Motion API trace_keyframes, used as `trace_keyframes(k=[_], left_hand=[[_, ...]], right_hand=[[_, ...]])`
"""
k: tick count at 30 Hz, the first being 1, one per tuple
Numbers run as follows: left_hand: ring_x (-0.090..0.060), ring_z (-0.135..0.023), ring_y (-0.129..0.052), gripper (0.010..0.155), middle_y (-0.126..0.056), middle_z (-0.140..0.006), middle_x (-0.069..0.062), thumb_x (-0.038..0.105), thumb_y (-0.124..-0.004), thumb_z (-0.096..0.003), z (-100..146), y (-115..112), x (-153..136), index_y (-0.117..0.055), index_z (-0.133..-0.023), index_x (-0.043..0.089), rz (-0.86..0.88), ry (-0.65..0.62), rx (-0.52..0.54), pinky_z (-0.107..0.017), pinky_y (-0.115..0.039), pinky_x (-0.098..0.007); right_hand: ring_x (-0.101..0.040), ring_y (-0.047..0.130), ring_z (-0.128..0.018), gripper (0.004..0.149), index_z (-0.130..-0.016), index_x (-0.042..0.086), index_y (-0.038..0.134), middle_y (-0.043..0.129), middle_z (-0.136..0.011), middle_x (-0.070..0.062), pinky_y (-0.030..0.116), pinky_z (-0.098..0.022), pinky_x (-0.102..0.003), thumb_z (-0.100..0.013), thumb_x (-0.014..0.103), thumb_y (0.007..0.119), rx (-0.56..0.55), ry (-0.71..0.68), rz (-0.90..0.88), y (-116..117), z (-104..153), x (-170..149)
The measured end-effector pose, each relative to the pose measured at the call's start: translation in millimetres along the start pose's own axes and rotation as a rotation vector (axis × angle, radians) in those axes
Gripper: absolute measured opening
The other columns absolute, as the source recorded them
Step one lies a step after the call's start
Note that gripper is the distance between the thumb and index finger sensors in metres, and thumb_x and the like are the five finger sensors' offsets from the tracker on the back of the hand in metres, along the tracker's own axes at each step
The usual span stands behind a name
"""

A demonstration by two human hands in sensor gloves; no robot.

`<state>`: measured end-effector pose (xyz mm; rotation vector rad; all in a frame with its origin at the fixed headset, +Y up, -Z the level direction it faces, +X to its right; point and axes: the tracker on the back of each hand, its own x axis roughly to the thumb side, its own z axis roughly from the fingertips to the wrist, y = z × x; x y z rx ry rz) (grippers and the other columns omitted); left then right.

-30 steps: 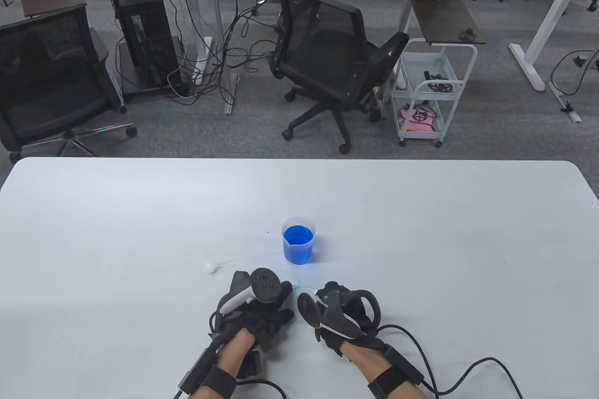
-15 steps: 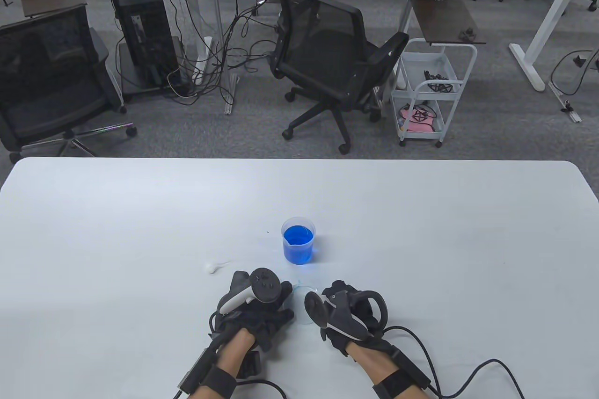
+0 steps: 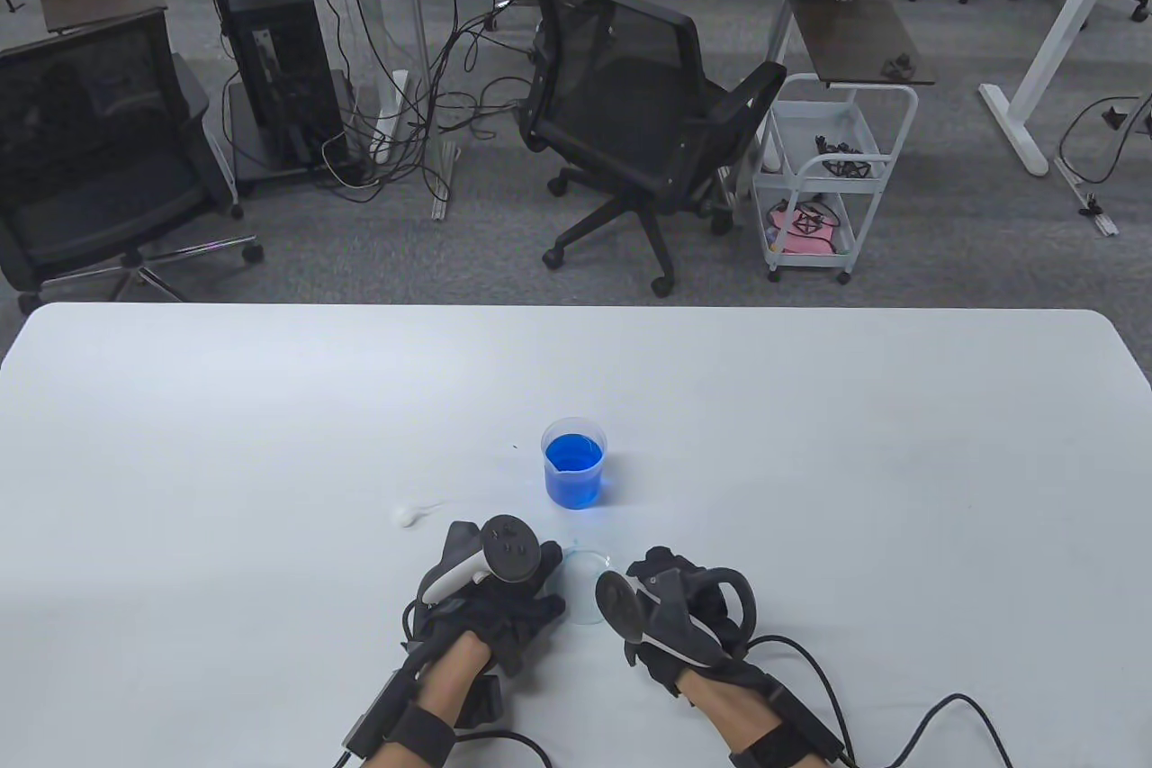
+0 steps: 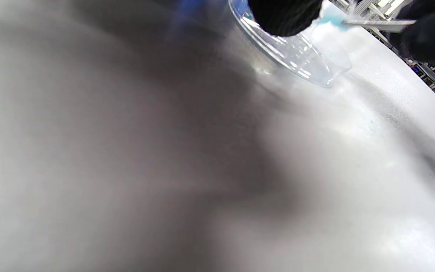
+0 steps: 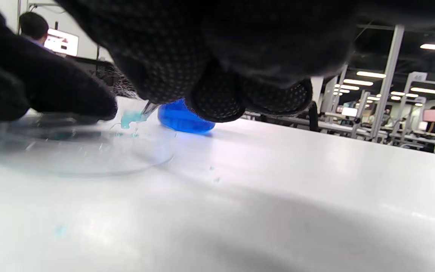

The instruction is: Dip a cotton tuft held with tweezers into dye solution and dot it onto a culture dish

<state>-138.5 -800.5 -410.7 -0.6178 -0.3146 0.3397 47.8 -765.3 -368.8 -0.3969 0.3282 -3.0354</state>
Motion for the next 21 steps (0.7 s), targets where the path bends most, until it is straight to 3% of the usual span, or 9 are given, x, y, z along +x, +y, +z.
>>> trace_keyframes(k=[6, 14, 21], left_hand=[[-0.050, -0.105, 0.000, 0.070, -0.002, -0.122, -0.019, 0.043, -0.062, -0.0634, 0, 0, -1, -0.018, -0.115, 0.027, 0.000, 0.000, 0.000, -0.065, -0.009, -0.077], [-0.050, -0.104, 0.000, 0.070, -0.002, -0.122, -0.019, 0.043, -0.062, -0.0632, 0, 0, -1, -0.019, -0.115, 0.026, 0.001, -0.001, 0.000, -0.065, -0.009, -0.077], [-0.050, -0.104, 0.000, 0.070, -0.002, -0.122, -0.019, 0.043, -0.062, -0.0633, 1, 1, -1, -0.019, -0.115, 0.026, 0.001, 0.000, 0.000, -0.065, -0.009, -0.077]], right_hand=[[-0.015, 0.096, -0.016, 0.042, -0.050, -0.002, 0.107, 0.102, -0.054, -0.024, 0.086, -0.003, -0.030, -0.026, 0.029, 0.092, 0.037, -0.025, 0.024, 11, -2, 6], [-0.015, 0.096, -0.016, 0.041, -0.050, -0.002, 0.107, 0.102, -0.054, -0.025, 0.086, -0.003, -0.030, -0.026, 0.029, 0.092, -0.023, -0.009, -0.029, -10, 5, 2], [-0.015, 0.096, -0.016, 0.042, -0.050, -0.002, 0.107, 0.102, -0.054, -0.024, 0.086, -0.003, -0.030, -0.026, 0.029, 0.091, 0.049, -0.040, 0.006, 9, 6, 11]])
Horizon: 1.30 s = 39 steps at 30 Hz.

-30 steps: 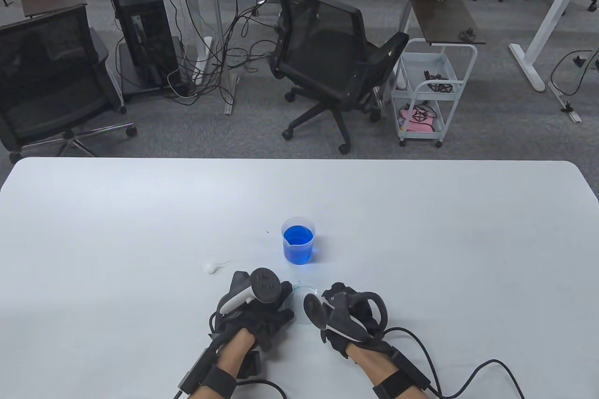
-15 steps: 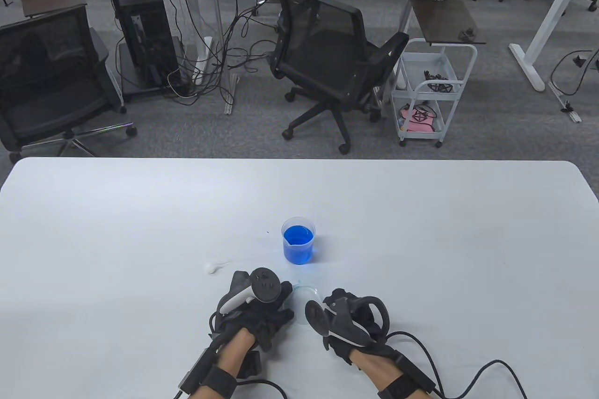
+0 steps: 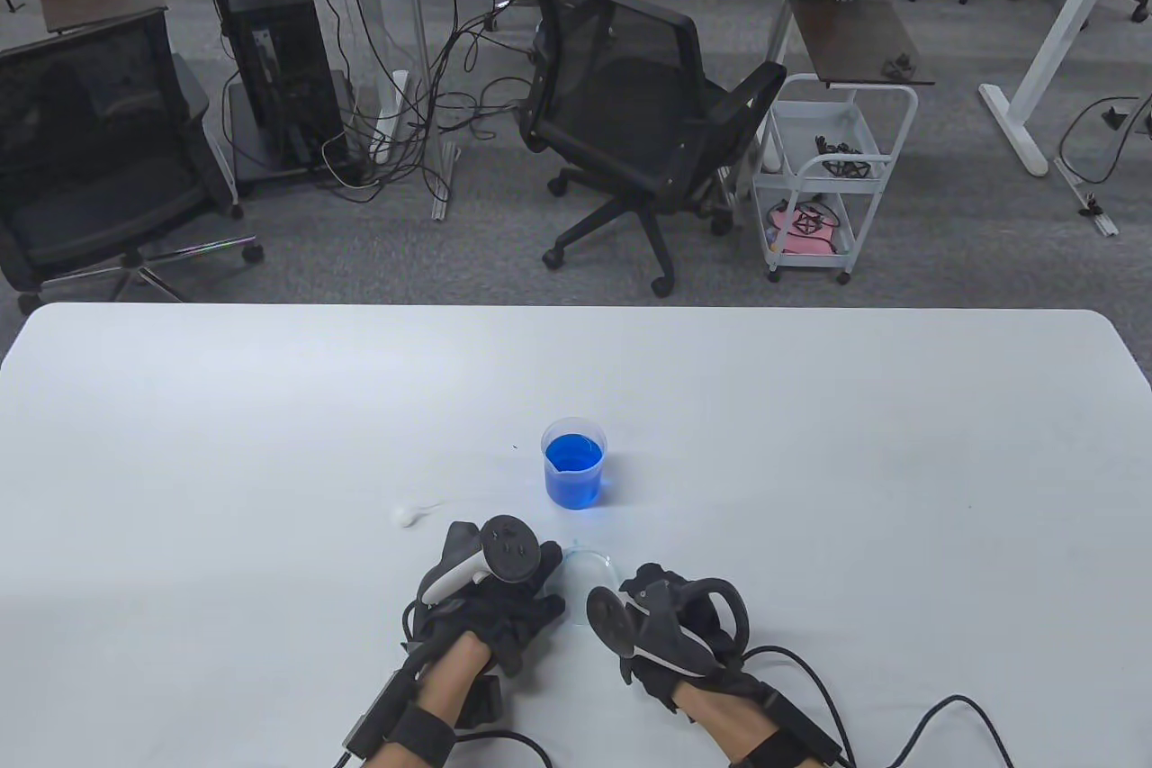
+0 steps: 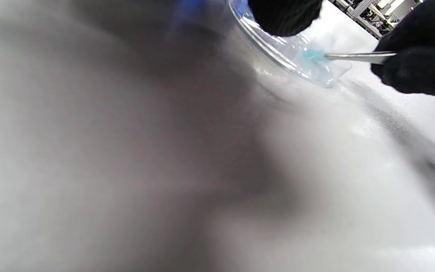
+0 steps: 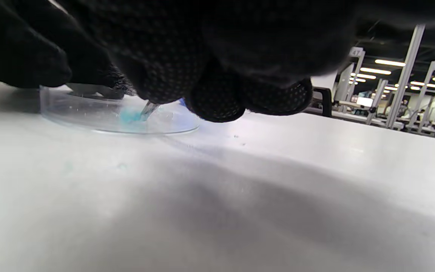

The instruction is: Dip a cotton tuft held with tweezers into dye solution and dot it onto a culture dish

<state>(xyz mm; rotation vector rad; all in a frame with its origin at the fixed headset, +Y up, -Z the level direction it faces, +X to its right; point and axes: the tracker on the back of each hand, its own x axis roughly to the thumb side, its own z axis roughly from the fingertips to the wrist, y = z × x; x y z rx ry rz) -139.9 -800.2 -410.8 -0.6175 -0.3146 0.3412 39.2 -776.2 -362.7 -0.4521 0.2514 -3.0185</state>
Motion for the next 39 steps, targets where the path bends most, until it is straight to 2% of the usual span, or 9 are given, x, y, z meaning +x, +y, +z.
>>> trace_keyframes(k=[10, 17, 27, 35, 39], left_hand=[[-0.050, -0.104, 0.000, 0.070, -0.002, -0.121, -0.019, 0.043, -0.062, -0.0633, 0, 0, 0, -0.019, -0.115, 0.026, -0.001, -0.002, 0.000, -0.065, -0.009, -0.077], [-0.050, -0.104, 0.000, 0.070, -0.002, -0.121, -0.019, 0.043, -0.062, -0.0633, 0, -1, 1, -0.019, -0.115, 0.026, -0.001, -0.003, 0.001, -0.065, -0.009, -0.077], [-0.050, -0.104, 0.000, 0.070, -0.002, -0.121, -0.019, 0.043, -0.062, -0.0633, 0, -2, 1, -0.019, -0.115, 0.026, -0.001, -0.004, 0.002, -0.065, -0.009, -0.077], [-0.050, -0.104, 0.000, 0.070, -0.002, -0.121, -0.019, 0.043, -0.062, -0.0633, 0, -2, 1, -0.019, -0.115, 0.026, -0.001, -0.003, 0.001, -0.065, -0.009, -0.077], [-0.050, -0.104, 0.000, 0.070, -0.002, -0.122, -0.019, 0.043, -0.062, -0.0632, 0, -2, 1, -0.019, -0.115, 0.026, -0.003, -0.003, 0.002, -0.065, -0.009, -0.077]], right_hand=[[-0.015, 0.096, -0.016, 0.042, -0.050, -0.002, 0.107, 0.102, -0.053, -0.025, 0.086, -0.003, -0.030, -0.026, 0.029, 0.091, -0.077, 0.028, -0.048, -15, -7, -5], [-0.015, 0.096, -0.016, 0.042, -0.050, -0.002, 0.107, 0.102, -0.053, -0.024, 0.086, -0.003, -0.030, -0.026, 0.029, 0.091, -0.023, -0.007, 0.004, 2, -13, 8], [-0.015, 0.096, -0.016, 0.042, -0.050, -0.002, 0.107, 0.102, -0.053, -0.024, 0.086, -0.003, -0.030, -0.026, 0.029, 0.091, -0.081, 0.042, -0.033, -11, -18, -3], [-0.015, 0.096, -0.016, 0.042, -0.049, -0.002, 0.107, 0.102, -0.053, -0.024, 0.086, -0.003, -0.030, -0.026, 0.029, 0.091, -0.036, 0.034, 0.012, 4, -22, 0], [-0.015, 0.096, -0.016, 0.042, -0.050, -0.002, 0.107, 0.102, -0.053, -0.024, 0.086, -0.003, -0.030, -0.027, 0.029, 0.091, -0.028, 0.038, 0.015, 4, -22, 0]])
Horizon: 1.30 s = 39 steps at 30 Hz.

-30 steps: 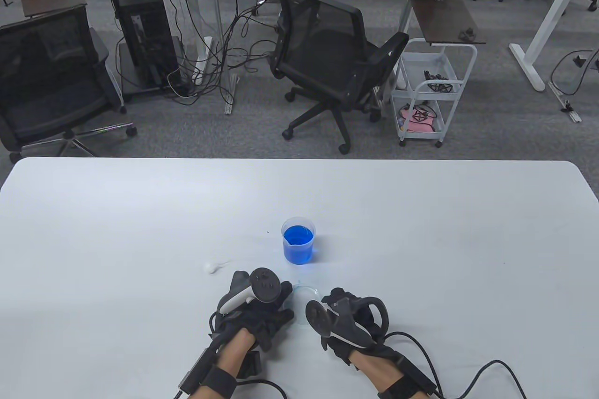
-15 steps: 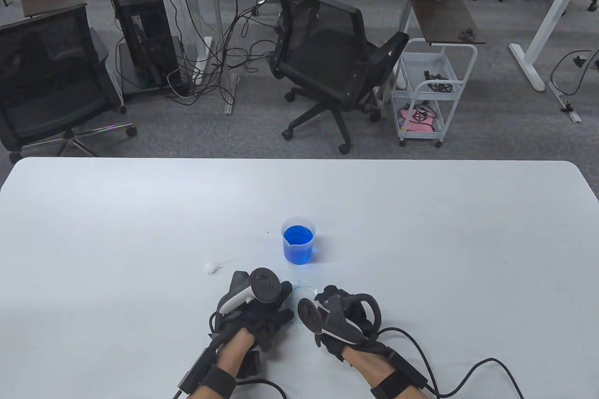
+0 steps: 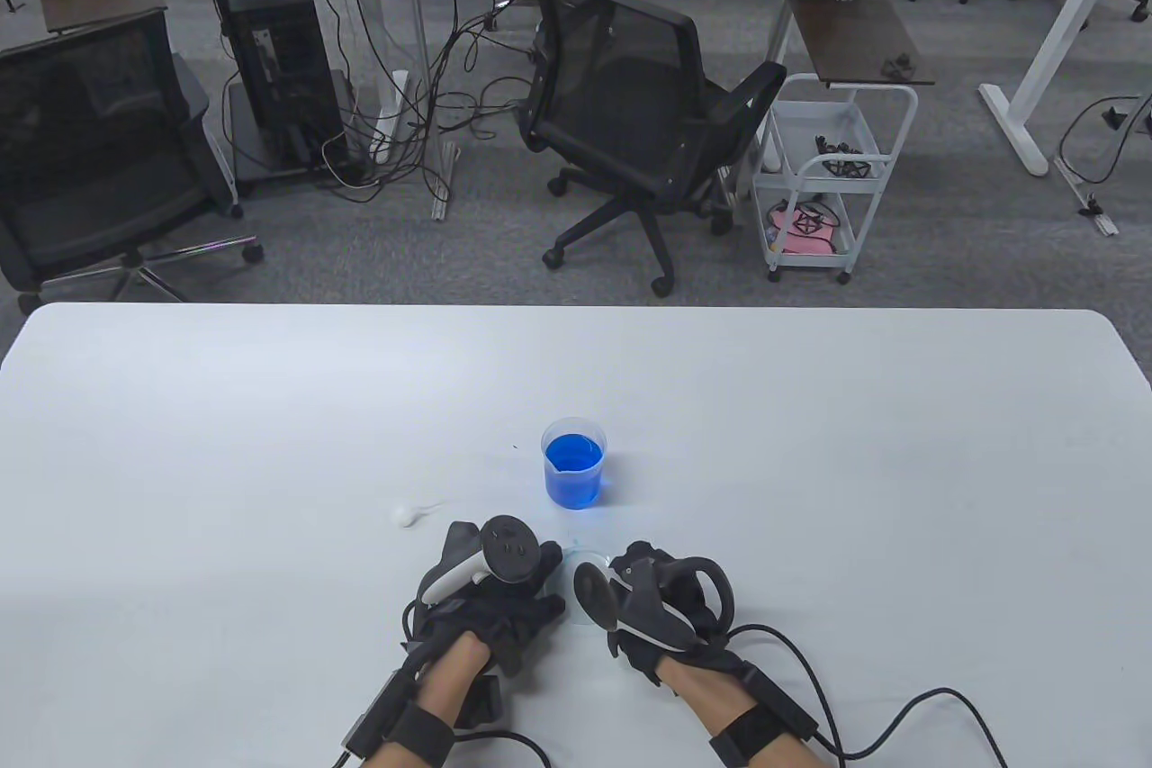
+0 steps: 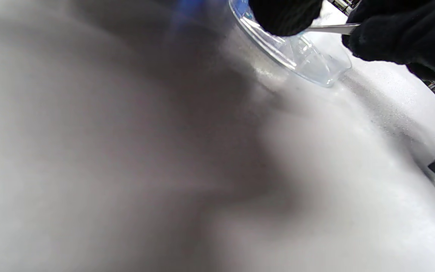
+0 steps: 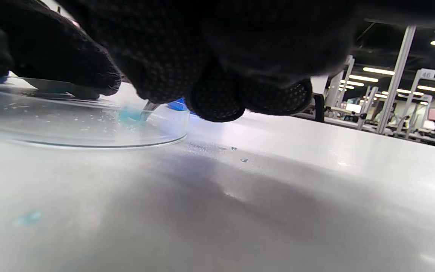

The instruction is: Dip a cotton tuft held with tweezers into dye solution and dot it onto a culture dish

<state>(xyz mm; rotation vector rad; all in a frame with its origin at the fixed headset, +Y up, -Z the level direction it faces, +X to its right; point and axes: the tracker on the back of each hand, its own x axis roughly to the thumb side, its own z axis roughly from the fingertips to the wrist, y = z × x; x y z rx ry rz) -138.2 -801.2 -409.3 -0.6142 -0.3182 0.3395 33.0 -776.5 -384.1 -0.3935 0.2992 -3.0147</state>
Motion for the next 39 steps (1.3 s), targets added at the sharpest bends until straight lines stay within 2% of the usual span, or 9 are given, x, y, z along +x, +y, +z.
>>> trace_keyframes(k=[8, 18, 27, 39], left_hand=[[-0.050, -0.105, -0.001, 0.070, -0.002, -0.122, -0.019, 0.043, -0.062, -0.0633, 0, 0, 0, -0.019, -0.115, 0.026, 0.001, 0.003, -0.003, -0.065, -0.009, -0.077], [-0.050, -0.105, 0.000, 0.070, -0.002, -0.122, -0.019, 0.043, -0.062, -0.0633, 0, 1, 0, -0.019, -0.115, 0.027, 0.002, 0.004, -0.003, -0.065, -0.009, -0.077], [-0.050, -0.105, 0.000, 0.070, -0.002, -0.122, -0.019, 0.043, -0.062, -0.0633, 0, 1, -1, -0.018, -0.115, 0.027, 0.004, 0.005, -0.003, -0.065, -0.009, -0.077], [-0.050, -0.105, 0.000, 0.070, -0.002, -0.122, -0.019, 0.043, -0.062, -0.0632, 0, 2, -2, -0.019, -0.115, 0.027, 0.006, 0.006, -0.001, -0.065, -0.009, -0.077]], right_hand=[[-0.015, 0.096, -0.016, 0.042, -0.050, -0.002, 0.107, 0.102, -0.054, -0.024, 0.086, -0.003, -0.030, -0.026, 0.029, 0.091, -0.034, 0.030, -0.041, -15, 4, -13], [-0.015, 0.096, -0.016, 0.042, -0.050, -0.002, 0.107, 0.102, -0.053, -0.024, 0.086, -0.003, -0.030, -0.026, 0.029, 0.091, 0.016, 0.002, -0.003, 1, 9, -8], [-0.015, 0.096, -0.016, 0.042, -0.050, -0.002, 0.107, 0.102, -0.053, -0.024, 0.086, -0.003, -0.030, -0.026, 0.029, 0.091, -0.042, -0.009, -0.053, -19, 19, -9], [-0.015, 0.096, -0.016, 0.042, -0.050, -0.002, 0.107, 0.102, -0.054, -0.024, 0.086, -0.003, -0.030, -0.026, 0.029, 0.091, 0.013, -0.033, -0.022, -5, 20, -3]])
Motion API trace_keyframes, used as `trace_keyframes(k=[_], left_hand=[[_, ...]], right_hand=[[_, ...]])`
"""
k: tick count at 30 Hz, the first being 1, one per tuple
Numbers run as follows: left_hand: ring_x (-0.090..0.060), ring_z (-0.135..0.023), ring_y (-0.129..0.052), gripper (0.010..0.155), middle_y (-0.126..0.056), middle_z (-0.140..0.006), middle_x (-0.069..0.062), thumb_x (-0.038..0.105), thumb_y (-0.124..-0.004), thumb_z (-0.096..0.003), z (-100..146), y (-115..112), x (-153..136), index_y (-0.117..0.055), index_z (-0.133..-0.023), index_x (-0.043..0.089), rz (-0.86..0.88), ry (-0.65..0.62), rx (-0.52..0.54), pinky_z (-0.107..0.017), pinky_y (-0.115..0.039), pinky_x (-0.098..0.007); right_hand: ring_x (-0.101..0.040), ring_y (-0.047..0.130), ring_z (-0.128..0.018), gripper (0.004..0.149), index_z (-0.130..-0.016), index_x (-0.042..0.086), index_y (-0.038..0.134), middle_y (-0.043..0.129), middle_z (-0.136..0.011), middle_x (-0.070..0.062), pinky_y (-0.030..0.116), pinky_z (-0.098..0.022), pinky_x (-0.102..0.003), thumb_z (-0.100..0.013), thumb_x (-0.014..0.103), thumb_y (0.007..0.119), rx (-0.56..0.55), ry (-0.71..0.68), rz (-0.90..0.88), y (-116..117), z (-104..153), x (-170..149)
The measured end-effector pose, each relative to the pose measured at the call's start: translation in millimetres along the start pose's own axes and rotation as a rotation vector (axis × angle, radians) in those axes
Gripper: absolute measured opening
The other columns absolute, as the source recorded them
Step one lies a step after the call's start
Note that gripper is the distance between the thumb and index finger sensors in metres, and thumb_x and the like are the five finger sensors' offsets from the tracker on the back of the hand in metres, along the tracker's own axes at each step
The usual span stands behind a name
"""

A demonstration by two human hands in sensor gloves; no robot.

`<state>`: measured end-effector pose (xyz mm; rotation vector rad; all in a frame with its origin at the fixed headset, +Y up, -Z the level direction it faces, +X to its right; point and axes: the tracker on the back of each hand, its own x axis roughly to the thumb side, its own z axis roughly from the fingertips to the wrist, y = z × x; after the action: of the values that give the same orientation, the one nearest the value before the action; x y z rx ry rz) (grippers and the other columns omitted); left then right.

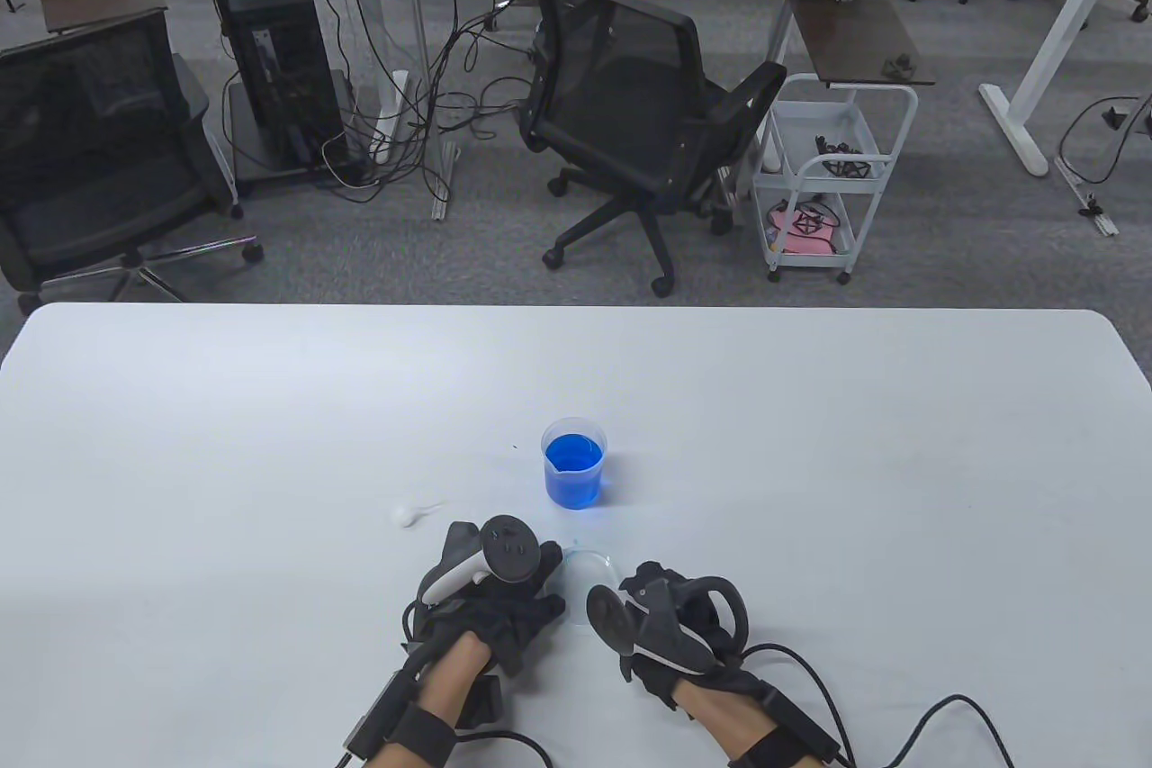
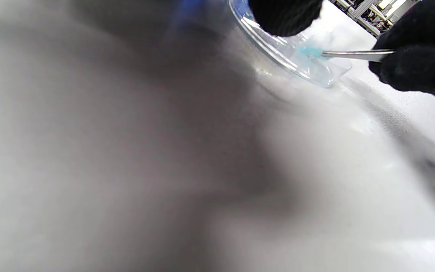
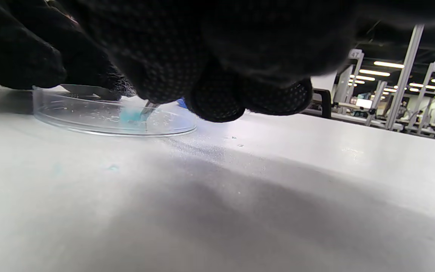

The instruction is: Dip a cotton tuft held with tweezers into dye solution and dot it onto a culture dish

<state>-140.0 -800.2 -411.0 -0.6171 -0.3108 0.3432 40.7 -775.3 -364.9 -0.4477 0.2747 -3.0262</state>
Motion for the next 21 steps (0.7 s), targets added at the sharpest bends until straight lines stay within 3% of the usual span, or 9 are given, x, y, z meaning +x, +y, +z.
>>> trace_keyframes(k=[7, 16, 21], left_hand=[[-0.050, -0.105, 0.000, 0.070, -0.002, -0.122, -0.019, 0.043, -0.062, -0.0632, 0, 0, 0, -0.019, -0.115, 0.027, 0.000, 0.000, -0.001, -0.065, -0.009, -0.077], [-0.050, -0.105, 0.000, 0.070, -0.002, -0.122, -0.019, 0.043, -0.062, -0.0633, 0, 0, 0, -0.019, -0.115, 0.027, -0.001, -0.001, 0.000, -0.065, -0.009, -0.077], [-0.050, -0.105, 0.000, 0.070, -0.002, -0.122, -0.019, 0.043, -0.062, -0.0633, 0, 0, 0, -0.019, -0.115, 0.027, -0.001, -0.001, 0.000, -0.065, -0.009, -0.077]], right_hand=[[-0.015, 0.096, -0.016, 0.042, -0.050, -0.002, 0.107, 0.102, -0.054, -0.024, 0.086, -0.003, -0.030, -0.026, 0.029, 0.091, -0.057, 0.004, -0.051, -18, 1, 1], [-0.015, 0.096, -0.016, 0.042, -0.050, -0.002, 0.107, 0.102, -0.054, -0.024, 0.086, -0.003, -0.030, -0.026, 0.029, 0.091, -0.001, -0.026, -0.003, -1, 0, 10], [-0.015, 0.096, -0.016, 0.042, -0.050, -0.002, 0.107, 0.102, -0.054, -0.024, 0.086, -0.003, -0.030, -0.026, 0.029, 0.091, -0.020, -0.011, -0.013, -5, -4, 8]])
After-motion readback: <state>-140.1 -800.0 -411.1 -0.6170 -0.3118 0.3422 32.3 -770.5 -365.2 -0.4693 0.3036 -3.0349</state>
